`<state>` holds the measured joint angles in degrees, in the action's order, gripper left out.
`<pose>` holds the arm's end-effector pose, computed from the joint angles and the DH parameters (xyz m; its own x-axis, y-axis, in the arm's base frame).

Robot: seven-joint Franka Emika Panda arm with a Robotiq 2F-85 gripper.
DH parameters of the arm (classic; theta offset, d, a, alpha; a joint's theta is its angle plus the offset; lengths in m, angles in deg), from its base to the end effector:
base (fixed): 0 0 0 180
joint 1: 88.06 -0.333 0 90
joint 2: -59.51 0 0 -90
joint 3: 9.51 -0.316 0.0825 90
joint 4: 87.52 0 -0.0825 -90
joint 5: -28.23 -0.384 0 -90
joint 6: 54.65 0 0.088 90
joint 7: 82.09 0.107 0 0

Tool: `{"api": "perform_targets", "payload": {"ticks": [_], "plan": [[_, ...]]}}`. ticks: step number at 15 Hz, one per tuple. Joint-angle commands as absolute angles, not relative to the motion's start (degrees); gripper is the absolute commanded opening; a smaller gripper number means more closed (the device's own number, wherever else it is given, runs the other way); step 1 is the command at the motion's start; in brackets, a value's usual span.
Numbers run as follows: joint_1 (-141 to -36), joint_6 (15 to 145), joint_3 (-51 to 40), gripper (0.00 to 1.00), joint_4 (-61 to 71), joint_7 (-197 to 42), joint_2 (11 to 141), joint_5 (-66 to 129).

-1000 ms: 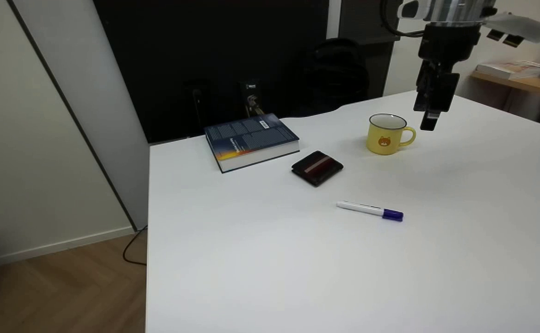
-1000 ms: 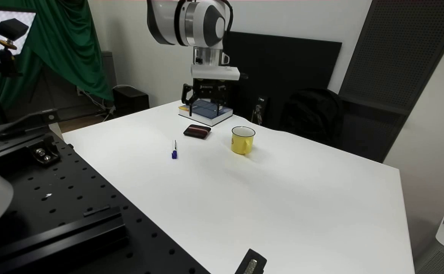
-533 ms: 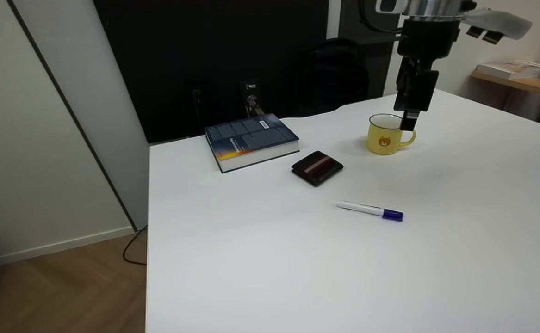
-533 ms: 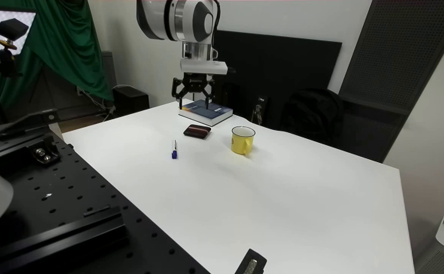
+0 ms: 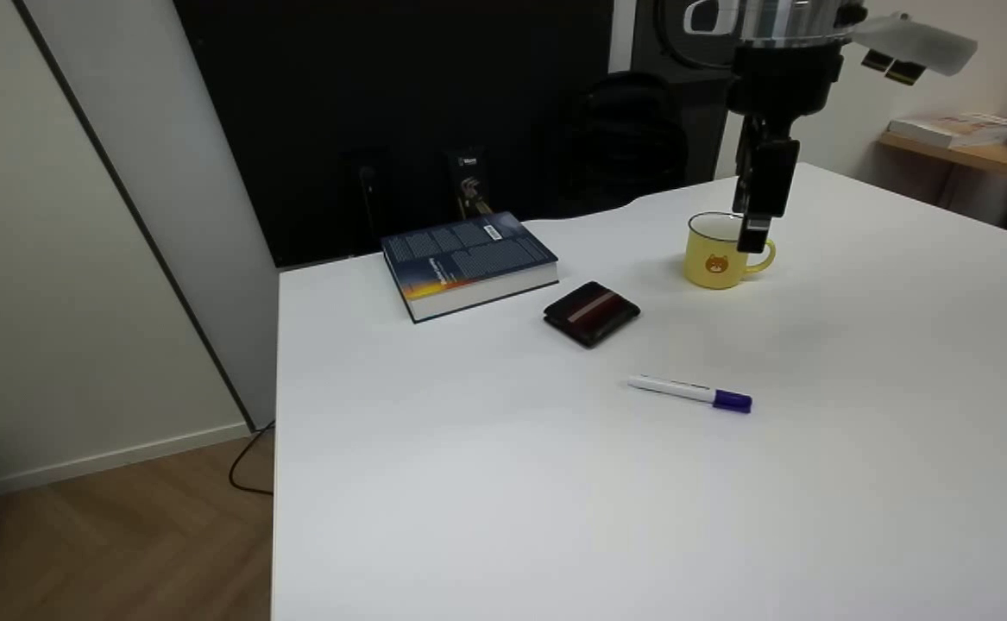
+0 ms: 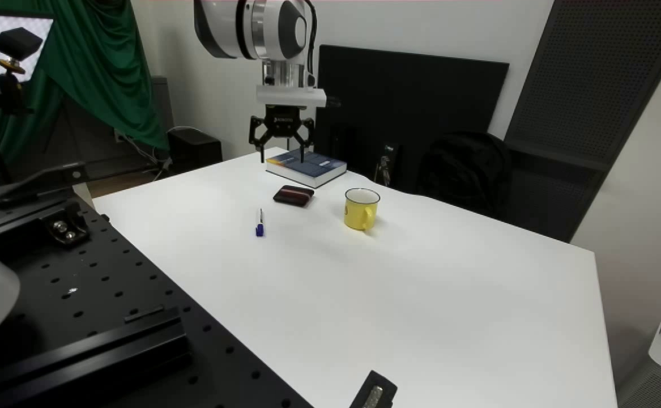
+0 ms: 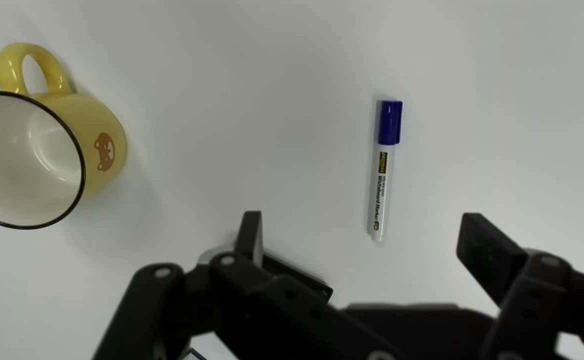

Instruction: Put the marker in the yellow mug

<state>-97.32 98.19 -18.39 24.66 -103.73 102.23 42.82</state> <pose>0.5658 0.1943 0.0916 0.6347 0.7725 -0.0196 0.7726 -0.6348 -0.0010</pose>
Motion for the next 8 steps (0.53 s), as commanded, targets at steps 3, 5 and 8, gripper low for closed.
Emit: {"api": "perform_targets", "payload": {"ticks": [3,5,8], "plan": [[-96.75,98.05,-18.69,1.0,24.53,-103.62,102.36,43.22],[-96.75,98.05,-18.69,1.0,24.53,-103.62,102.37,43.22],[-98.83,97.51,-16.34,1.0,23.08,-101.09,103.15,44.45]]}}
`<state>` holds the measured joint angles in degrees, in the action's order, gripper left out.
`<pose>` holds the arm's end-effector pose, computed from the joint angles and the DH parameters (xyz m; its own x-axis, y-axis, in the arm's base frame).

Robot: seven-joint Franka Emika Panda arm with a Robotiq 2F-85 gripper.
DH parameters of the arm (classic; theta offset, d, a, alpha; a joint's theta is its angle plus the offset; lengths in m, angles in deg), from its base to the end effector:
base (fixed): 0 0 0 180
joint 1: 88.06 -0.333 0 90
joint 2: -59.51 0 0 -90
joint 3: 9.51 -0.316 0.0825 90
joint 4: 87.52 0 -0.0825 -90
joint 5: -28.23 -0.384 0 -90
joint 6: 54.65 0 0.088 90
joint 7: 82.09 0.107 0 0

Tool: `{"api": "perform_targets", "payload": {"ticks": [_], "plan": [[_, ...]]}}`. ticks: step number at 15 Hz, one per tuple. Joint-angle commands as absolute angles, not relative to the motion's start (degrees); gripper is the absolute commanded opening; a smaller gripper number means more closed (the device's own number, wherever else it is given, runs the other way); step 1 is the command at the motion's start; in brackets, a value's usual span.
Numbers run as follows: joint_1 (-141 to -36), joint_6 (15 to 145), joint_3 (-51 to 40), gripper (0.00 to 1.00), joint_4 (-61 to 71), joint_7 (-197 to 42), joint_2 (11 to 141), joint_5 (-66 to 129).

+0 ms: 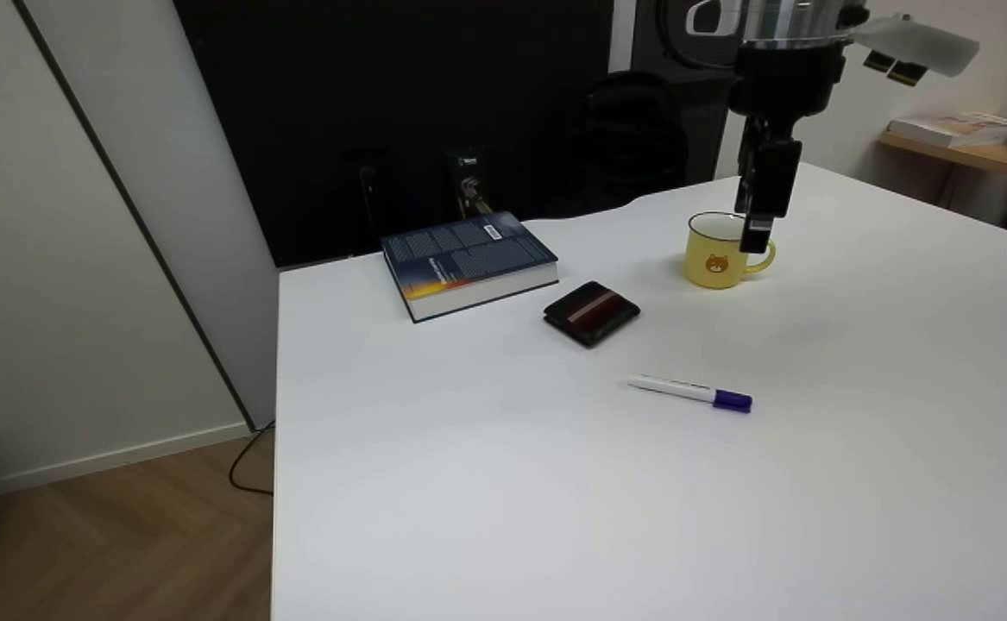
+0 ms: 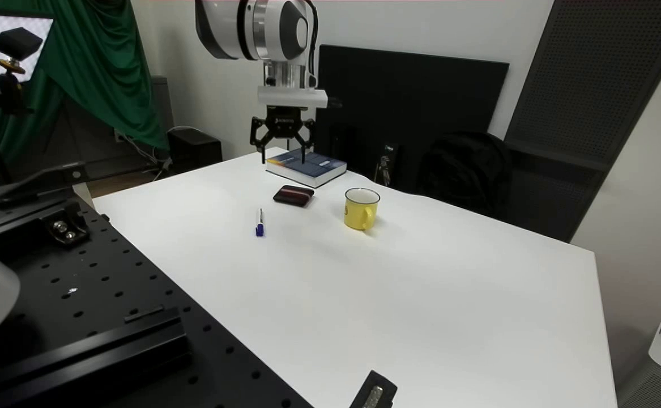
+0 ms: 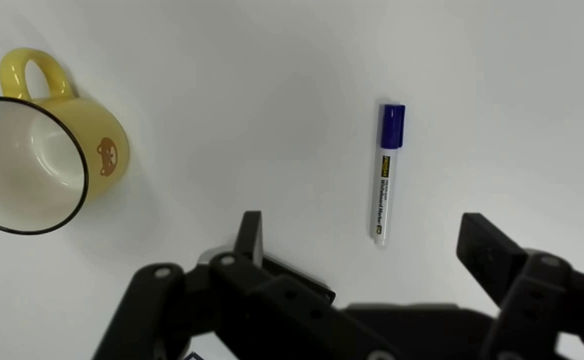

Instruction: Put the marker in the yellow mug

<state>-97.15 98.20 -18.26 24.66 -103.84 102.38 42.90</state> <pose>0.5661 0.1913 0.0900 0.6358 0.7715 -0.0226 0.7717 -0.6360 -0.0010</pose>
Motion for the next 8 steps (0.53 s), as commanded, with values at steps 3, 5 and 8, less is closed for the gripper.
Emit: {"api": "perform_targets", "payload": {"ticks": [3,5,8], "plan": [[-99.19,97.19,-15.7,1.0,20.98,-101.01,105.06,44.18],[-98.88,96.89,-15.88,1.0,19.18,-101.52,106.8,43.71],[-99.15,97.14,-16.24,1.0,16.04,-101.67,110.13,43.53]]}}
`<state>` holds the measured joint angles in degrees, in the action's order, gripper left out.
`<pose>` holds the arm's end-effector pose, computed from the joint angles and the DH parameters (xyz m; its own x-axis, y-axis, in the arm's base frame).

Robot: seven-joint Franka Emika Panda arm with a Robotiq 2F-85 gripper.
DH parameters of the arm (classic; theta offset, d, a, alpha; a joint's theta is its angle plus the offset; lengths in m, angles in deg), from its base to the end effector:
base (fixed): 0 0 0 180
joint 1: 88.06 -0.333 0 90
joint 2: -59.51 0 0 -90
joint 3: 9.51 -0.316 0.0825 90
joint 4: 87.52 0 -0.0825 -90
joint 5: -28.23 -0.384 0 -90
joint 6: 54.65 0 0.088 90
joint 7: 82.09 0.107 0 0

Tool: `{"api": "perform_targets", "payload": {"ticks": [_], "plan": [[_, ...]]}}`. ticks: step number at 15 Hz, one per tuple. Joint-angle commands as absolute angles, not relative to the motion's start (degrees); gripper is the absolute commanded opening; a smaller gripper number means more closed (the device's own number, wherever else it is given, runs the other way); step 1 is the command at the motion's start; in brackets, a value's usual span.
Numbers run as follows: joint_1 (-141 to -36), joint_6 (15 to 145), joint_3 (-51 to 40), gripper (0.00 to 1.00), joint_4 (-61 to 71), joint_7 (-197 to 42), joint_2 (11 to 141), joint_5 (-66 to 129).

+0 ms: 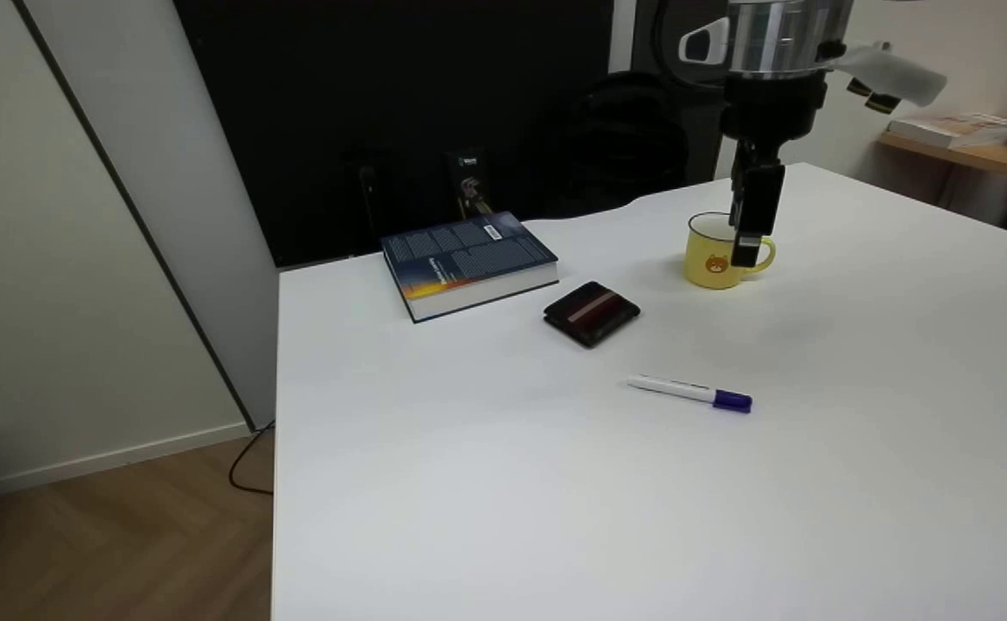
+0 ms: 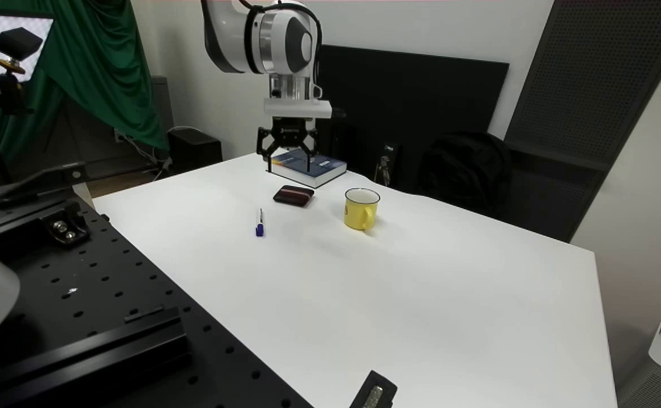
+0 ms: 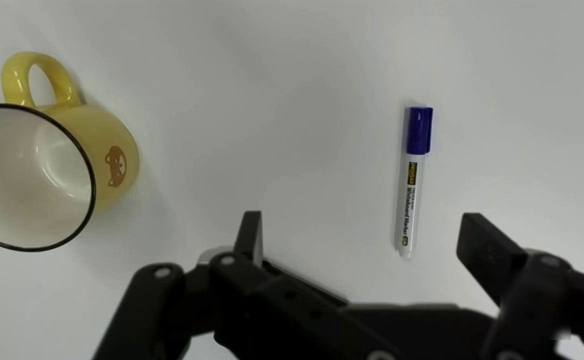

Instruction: Put the marker in the yellow mug

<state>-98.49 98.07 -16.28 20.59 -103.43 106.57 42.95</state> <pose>0.5783 0.1871 0.0667 0.6466 0.7618 -0.0383 0.7626 -0.6468 0.0104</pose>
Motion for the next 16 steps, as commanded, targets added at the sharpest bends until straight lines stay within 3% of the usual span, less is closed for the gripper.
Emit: {"api": "perform_targets", "payload": {"ticks": [1,16], "plan": [[-99.39,97.6,-16.48,1.0,14.93,-101.71,111.32,43.55],[-108.55,98.85,-16.27,1.0,5.48,-100.25,122.97,44.58]]}}
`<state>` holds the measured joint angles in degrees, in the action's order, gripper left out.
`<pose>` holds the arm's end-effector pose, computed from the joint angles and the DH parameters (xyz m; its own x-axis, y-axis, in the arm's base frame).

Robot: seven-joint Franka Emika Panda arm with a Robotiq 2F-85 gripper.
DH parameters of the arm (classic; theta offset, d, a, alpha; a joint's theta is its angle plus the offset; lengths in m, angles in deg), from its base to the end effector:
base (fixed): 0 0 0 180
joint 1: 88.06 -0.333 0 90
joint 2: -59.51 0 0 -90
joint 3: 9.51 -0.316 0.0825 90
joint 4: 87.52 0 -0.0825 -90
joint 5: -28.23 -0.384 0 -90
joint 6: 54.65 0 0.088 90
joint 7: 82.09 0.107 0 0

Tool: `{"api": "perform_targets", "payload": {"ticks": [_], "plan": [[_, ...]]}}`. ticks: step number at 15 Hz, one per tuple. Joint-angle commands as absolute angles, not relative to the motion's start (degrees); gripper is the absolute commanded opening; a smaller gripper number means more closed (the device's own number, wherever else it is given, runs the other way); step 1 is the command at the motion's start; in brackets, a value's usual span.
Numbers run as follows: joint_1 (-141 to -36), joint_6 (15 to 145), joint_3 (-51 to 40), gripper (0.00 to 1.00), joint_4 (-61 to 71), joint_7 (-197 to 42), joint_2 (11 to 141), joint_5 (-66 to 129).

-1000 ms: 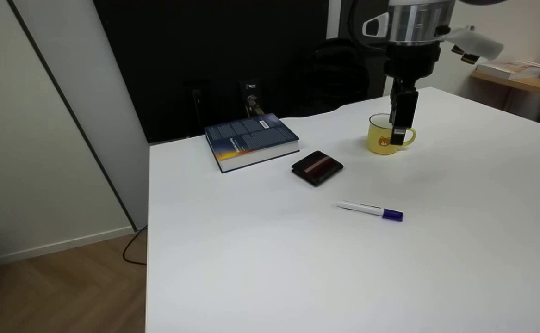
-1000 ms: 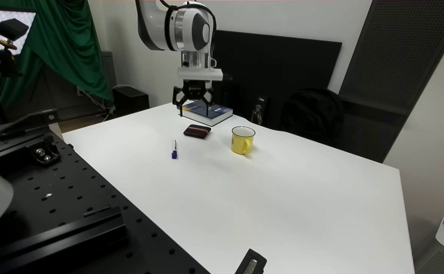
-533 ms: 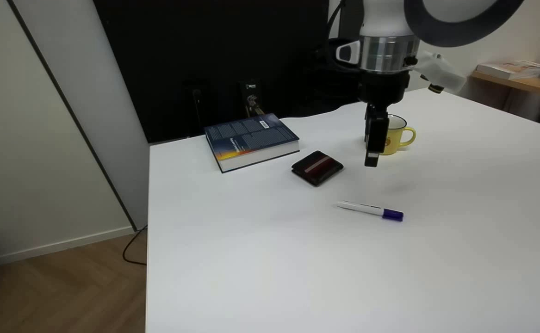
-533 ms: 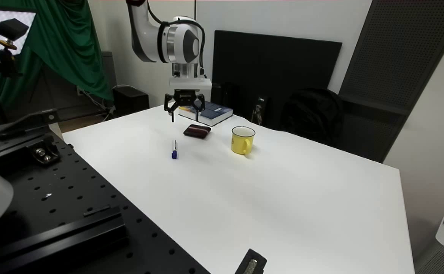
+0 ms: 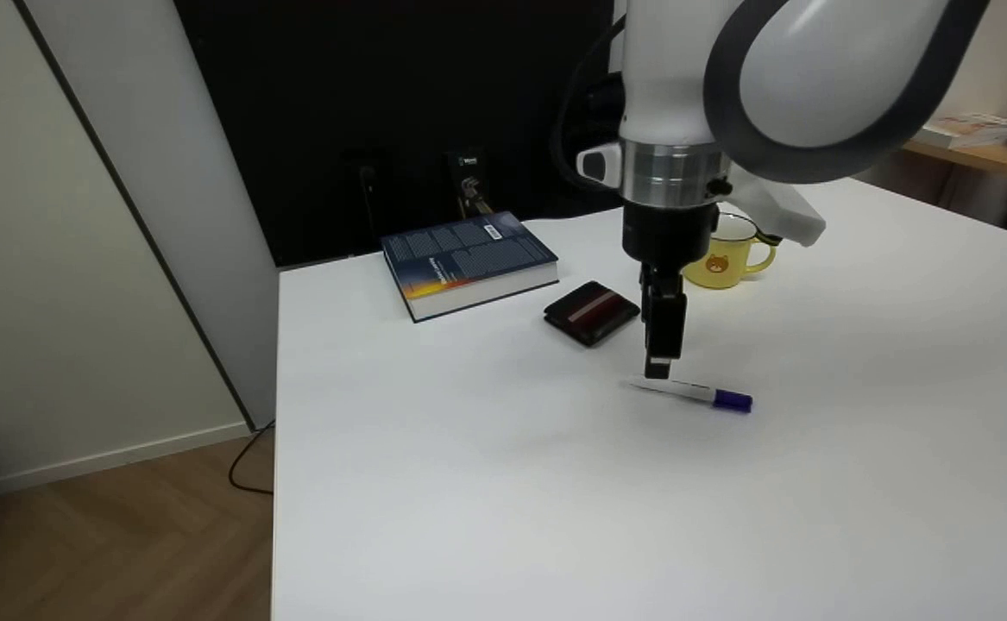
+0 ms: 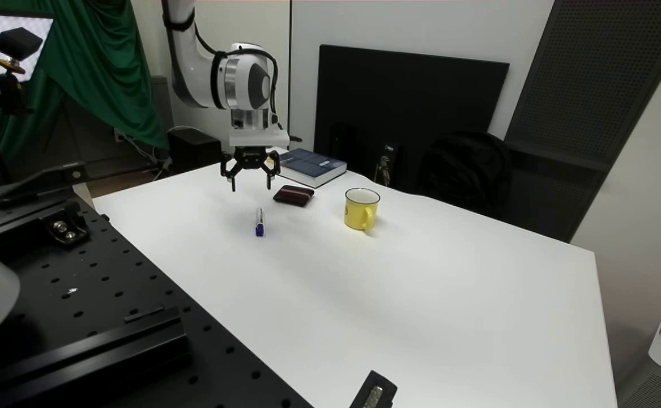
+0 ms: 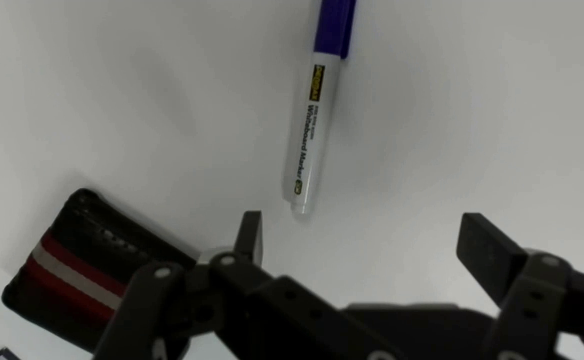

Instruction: Put the marker in the yellow mug

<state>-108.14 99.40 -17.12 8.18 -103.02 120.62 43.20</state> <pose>0.5538 0.2973 -0.0129 0.5233 0.8518 -0.0237 0.8517 -0.5237 -0.0199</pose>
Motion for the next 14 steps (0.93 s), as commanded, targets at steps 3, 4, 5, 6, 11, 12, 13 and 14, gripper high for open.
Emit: {"api": "perform_targets", "payload": {"ticks": [3,4,5,6,11,12,13,14], "plan": [[-108.33,98.72,-15.89,1.0,4.33,-100.16,124.83,44.5],[-108.35,98.93,-15.64,1.0,3.98,-100.01,125.31,44.53],[-108.32,98.87,-15.46,1.0,3.58,-99.95,125.79,44.54],[-108.52,99.31,-15.03,1.0,3.24,-99.69,126.32,44.69],[-108.42,101.15,-14.75,1.0,1.33,-98.83,128.54,44.23],[-108.48,101.38,-14.72,1.0,0.96,-98.63,128.9,44.19],[-108.7,101.68,-14.53,1.0,0.77,-98.13,129.2,44.17],[-108.65,101.79,-14.64,1.0,0.49,-98.02,129.51,44.09]]}}
